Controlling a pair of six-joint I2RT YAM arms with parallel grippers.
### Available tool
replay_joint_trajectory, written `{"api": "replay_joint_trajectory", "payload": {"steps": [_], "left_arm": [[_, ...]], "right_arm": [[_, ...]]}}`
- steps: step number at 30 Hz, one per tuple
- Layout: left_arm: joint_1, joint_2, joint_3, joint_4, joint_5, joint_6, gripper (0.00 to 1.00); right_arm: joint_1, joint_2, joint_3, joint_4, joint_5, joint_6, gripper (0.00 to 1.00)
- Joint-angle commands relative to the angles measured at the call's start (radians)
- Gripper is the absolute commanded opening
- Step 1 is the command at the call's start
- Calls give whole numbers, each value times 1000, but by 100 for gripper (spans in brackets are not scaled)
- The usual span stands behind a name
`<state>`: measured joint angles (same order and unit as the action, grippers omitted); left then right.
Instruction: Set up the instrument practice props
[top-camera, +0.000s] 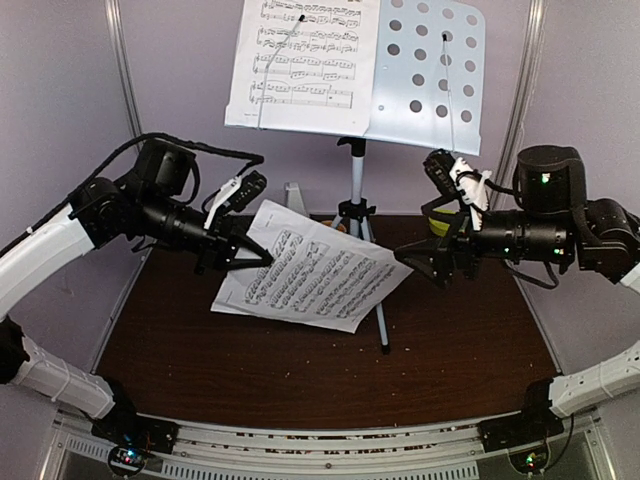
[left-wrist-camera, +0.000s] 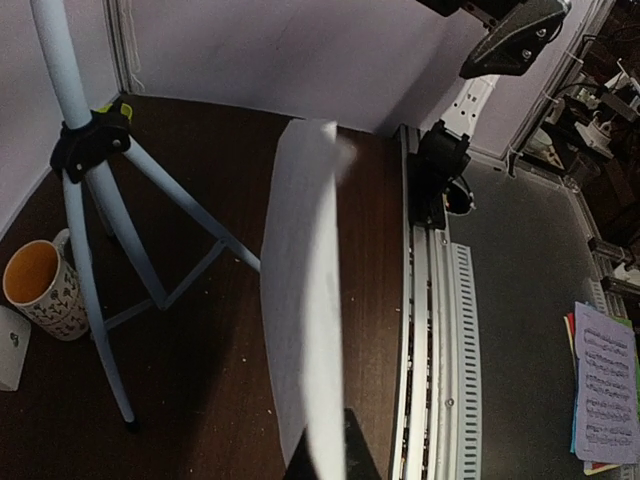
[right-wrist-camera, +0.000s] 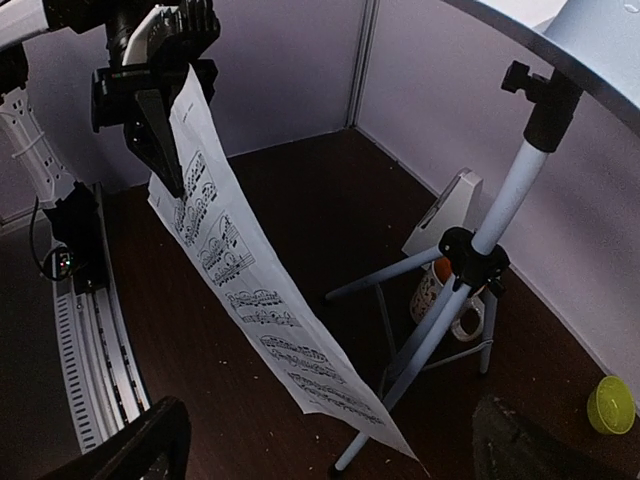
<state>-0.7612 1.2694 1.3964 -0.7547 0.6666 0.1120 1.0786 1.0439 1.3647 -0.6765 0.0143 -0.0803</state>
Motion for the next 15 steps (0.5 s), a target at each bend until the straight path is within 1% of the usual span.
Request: {"api": "replay_joint_trajectory", "payload": {"steps": [1,4,7,10,14,15], "left_arm": [[-20,34,77,-90,79,75,0],[-34,66,113,-126,110,106,0],[-70,99,153,-186,109,154,0],[-90,119,185,-217,102,173,0],[-100,124,205,-216,101,183,0],[-105,128,213,-216,102,184,0]], "right_arm": [[24,42,61,-9,-60,-37,98],[47,91,79,1,-68,-49,98],[58,130,87,16,-68,-64,98],[64,163,99,24,-104,-69,97],[80,202,101,37,-153,-68,91],[82,211,98,42,-158,-68,87]]}}
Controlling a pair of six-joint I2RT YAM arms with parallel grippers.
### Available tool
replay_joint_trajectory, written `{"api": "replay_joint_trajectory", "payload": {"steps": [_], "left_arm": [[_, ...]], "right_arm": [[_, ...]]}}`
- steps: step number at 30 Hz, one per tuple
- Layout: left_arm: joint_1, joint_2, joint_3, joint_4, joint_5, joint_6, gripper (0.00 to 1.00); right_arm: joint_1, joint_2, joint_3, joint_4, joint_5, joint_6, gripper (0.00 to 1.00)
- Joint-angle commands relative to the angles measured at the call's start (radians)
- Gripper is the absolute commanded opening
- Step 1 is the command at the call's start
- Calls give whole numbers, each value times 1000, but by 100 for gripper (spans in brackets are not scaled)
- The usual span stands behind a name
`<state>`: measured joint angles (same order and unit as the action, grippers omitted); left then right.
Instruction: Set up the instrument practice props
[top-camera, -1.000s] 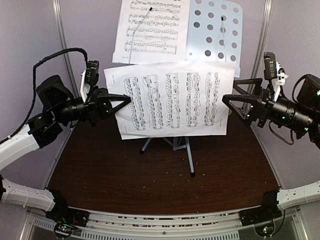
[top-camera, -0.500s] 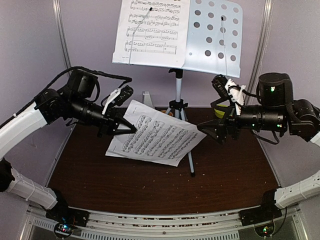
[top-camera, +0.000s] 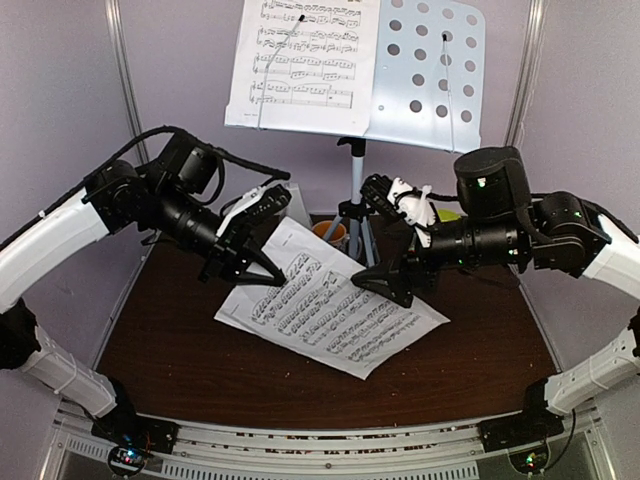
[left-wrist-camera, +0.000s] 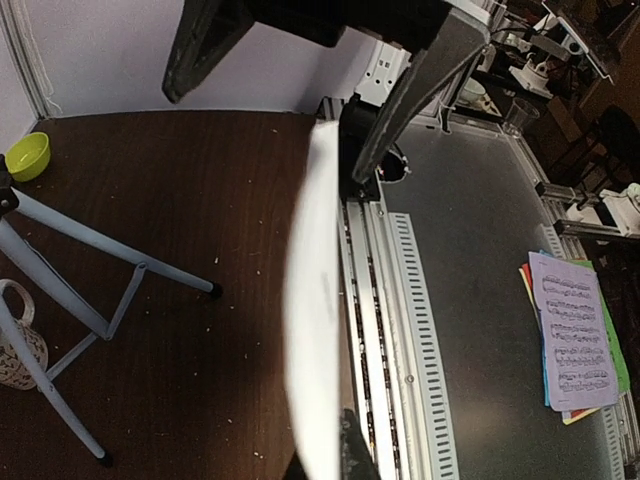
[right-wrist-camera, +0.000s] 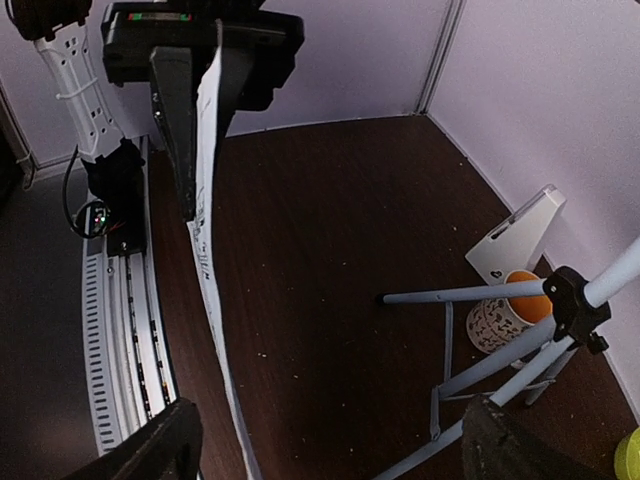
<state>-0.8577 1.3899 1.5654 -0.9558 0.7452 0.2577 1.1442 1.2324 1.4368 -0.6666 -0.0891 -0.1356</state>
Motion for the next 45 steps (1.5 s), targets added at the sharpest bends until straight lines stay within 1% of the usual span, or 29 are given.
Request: {"api": "replay_joint_trajectory", "payload": {"steps": [1,5,8,9,10,12,14,16,18,19,21,23,24,25,26,28,30,33,38,41,45], "left_arm": [[-12,13,53,-15,24,41,0],[-15,30,91,-4,18,46,0],[-15,26,79,47,-12,24,0],[-13,19,69,69,-23,12,9],[-8,8,48,105,-39,-9,21],[18,-33,-21,237,-48,-70,39],[62,-101,-124,422,-65,-172,52],[113,-192,-273,667,-95,-307,64],[141,-278,-418,913,-121,-418,75],[143,-313,-472,996,-149,-444,79],[143,-357,-551,1127,-161,-469,80],[141,-361,-596,1236,-141,-511,81],[132,-354,-599,1267,-136,-524,84],[115,-345,-592,1273,-146,-511,88],[92,-338,-583,1267,-155,-489,89],[52,-329,-569,1267,-171,-453,89],[18,-316,-559,1304,-182,-448,89],[-2,-289,-536,1335,-188,-457,88],[-34,-233,-488,1386,-142,-488,85],[-64,-199,-454,1422,-121,-522,81],[-86,-163,-448,1507,-98,-588,70]], "right_arm": [[20,32,25,32,-62,-11,80],[34,58,40,11,-88,-9,44],[38,41,32,12,-90,-5,10],[38,28,23,16,-91,-2,0],[38,11,9,26,-90,4,0],[34,-37,-33,77,-82,19,0],[19,-93,-77,135,-79,43,0],[-4,-147,-111,188,-97,74,0],[-27,-195,-141,242,-121,102,0],[-37,-218,-155,270,-138,115,0],[-56,-256,-182,329,-168,140,0],[-77,-285,-207,393,-205,172,0],[-82,-299,-221,430,-218,189,0],[-86,-311,-233,463,-231,204,0],[-90,-322,-244,508,-239,217,0],[-91,-338,-252,557,-242,237,0],[-92,-348,-251,586,-244,252,0],[-95,-354,-247,629,-267,268,0],[-96,-361,-242,671,-291,295,0],[-98,-367,-240,691,-293,304,0],[-100,-374,-246,710,-274,306,0]]}}
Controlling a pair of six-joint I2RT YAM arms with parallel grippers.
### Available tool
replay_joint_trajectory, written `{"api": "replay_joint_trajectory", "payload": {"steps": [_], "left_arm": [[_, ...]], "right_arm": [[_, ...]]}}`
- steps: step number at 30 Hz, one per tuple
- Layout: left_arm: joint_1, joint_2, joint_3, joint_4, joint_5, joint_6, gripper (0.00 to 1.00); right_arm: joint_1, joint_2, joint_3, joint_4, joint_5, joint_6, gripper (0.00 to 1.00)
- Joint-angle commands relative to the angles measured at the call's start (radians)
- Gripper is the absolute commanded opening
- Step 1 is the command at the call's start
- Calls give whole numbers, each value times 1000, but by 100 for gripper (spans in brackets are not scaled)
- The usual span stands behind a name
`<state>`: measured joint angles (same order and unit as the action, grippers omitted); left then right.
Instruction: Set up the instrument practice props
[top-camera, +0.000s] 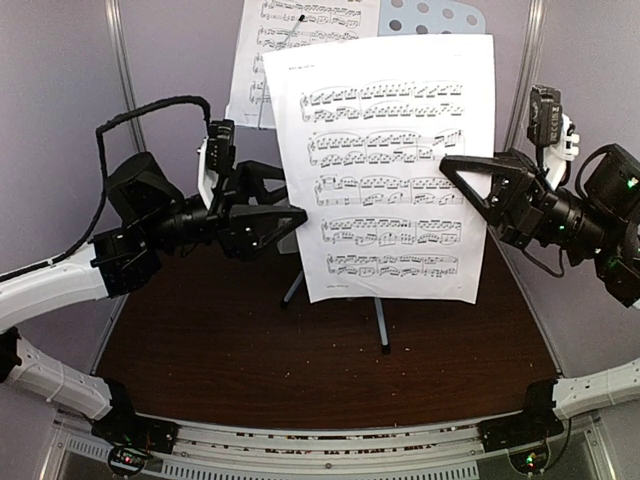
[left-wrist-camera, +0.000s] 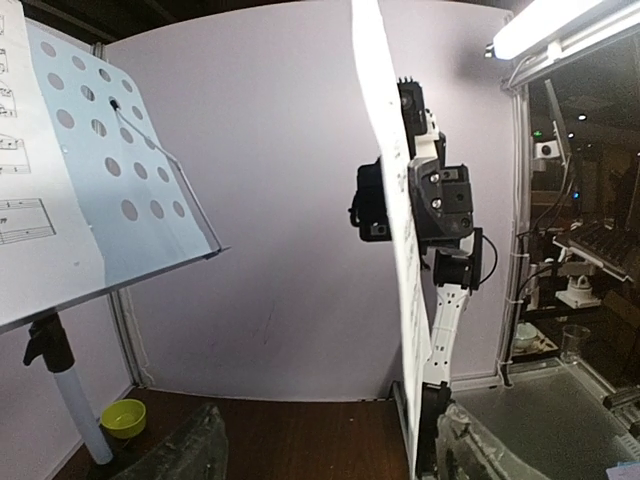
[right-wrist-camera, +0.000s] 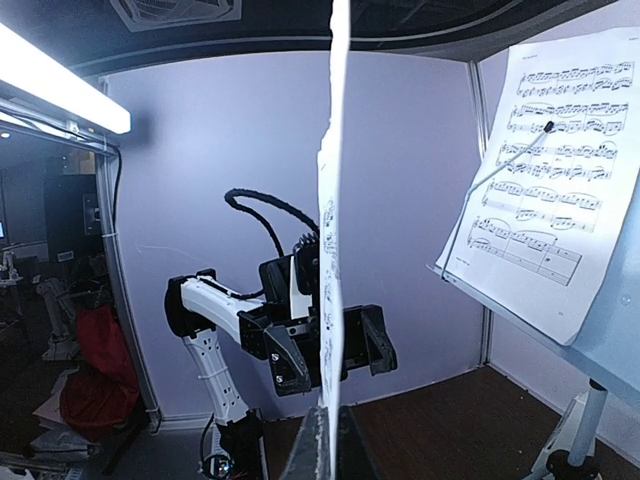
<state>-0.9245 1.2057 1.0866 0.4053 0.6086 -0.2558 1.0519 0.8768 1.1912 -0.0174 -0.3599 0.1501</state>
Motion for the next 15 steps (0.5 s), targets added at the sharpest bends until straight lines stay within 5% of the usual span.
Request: {"api": "replay_joint_trajectory", "payload": {"steps": [1,7,11,15], "left_arm": [[-23,25,30,169,41,-87,66],[-49,54,76,161,37,-77,37],[-58,98,145,144,60,-82,32],[-63,130,224,90,58,-65,16]], "right_arm": [[-9,-23,-3,66,2,20,0],[-21,-35,-15,101,28,19,0],[-34,-23,-6,125,32,20,0],[-57,-18,-5,159,43,20,0]]}}
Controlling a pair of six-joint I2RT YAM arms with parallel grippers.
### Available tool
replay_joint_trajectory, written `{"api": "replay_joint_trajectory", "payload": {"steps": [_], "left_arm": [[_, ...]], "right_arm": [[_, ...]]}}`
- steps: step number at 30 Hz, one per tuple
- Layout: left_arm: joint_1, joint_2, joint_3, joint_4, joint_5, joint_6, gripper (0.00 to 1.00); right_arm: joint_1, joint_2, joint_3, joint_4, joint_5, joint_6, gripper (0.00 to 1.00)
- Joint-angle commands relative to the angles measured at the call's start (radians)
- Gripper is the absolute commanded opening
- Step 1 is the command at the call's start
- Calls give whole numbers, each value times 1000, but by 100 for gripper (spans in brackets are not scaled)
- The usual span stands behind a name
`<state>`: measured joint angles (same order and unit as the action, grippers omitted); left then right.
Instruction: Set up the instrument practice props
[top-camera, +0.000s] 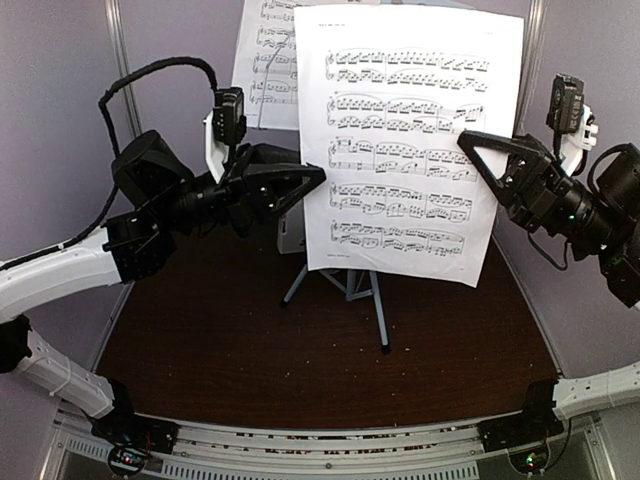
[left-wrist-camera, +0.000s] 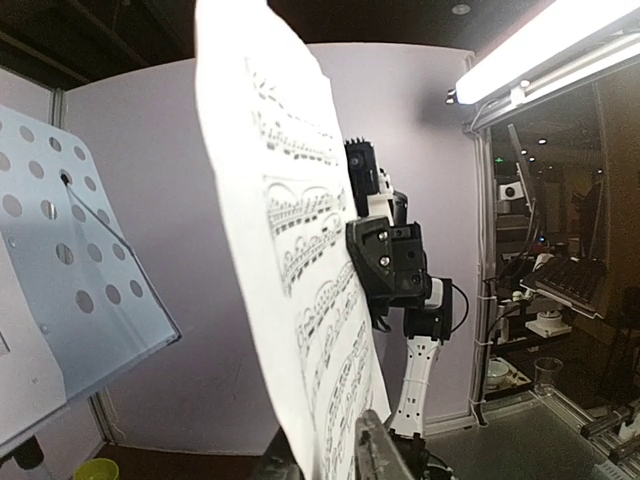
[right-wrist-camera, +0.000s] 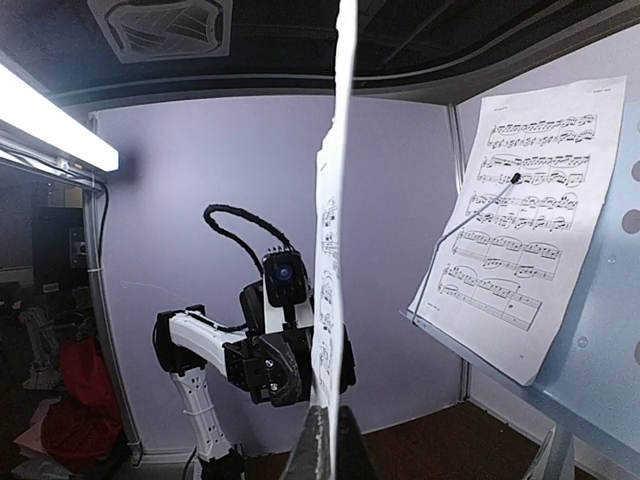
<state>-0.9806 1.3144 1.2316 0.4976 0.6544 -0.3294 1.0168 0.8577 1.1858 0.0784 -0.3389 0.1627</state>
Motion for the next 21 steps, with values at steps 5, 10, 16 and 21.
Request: {"api": "replay_joint_trajectory", "payload": {"steps": [5,10,16,21], "left_arm": [[-7,43,155,-47,-85,36,0],[-7,98,288,-155,-143,79,0],[3,195,573,-408,-334,155,0],[33,334,871,-574,-373,146,0]], "right_arm": [[-87,25,0,141,-3,47,0],[-160,67,35,200,-15,83,0],[-218,132,168,142,44,-12,3],[-276,215,299,109,122,-60,17]]}}
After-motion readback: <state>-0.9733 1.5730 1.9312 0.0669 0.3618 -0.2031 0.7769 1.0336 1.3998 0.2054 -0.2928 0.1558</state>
